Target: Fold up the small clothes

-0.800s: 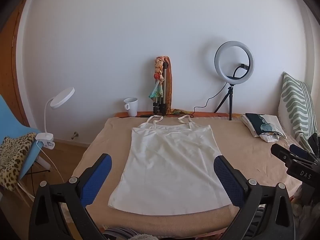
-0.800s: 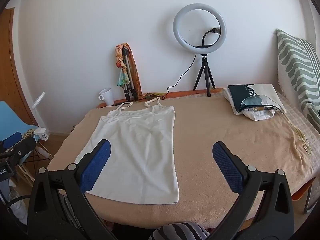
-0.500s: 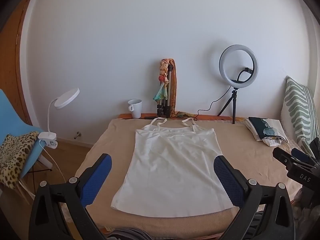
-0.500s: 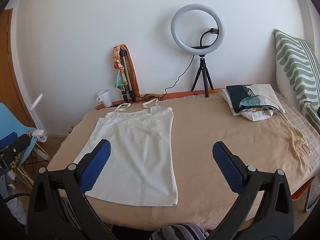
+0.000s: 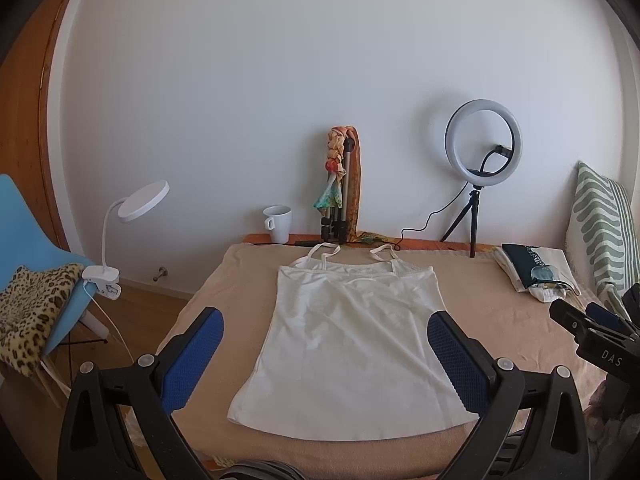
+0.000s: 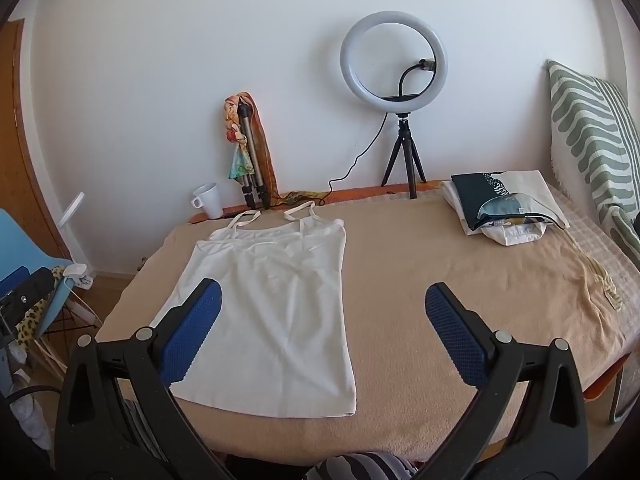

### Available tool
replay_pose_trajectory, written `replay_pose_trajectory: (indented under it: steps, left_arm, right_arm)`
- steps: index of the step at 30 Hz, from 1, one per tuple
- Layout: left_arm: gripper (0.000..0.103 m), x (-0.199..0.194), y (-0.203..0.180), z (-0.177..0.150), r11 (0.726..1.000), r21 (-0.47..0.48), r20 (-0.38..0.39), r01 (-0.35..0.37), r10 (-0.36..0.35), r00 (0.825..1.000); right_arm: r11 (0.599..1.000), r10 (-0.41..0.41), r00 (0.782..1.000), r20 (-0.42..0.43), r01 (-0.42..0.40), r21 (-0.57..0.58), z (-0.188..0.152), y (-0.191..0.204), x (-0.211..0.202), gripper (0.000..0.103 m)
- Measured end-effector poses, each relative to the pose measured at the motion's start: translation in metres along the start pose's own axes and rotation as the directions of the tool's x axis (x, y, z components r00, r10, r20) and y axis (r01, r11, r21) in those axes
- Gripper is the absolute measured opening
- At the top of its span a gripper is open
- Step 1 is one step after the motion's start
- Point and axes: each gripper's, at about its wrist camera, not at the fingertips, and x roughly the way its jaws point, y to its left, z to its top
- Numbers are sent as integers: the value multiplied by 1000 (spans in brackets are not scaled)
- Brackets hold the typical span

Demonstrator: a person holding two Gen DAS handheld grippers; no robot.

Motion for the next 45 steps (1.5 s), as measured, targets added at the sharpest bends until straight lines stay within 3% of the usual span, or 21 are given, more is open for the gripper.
replay_pose_trajectory:
  steps: [45]
  left_arm:
    - [103, -7, 3, 6, 1000, -9, 7, 16, -16, 1000]
  right_arm:
    - [1000, -18, 1000, -2, 18, -8, -1, 2, -2, 103]
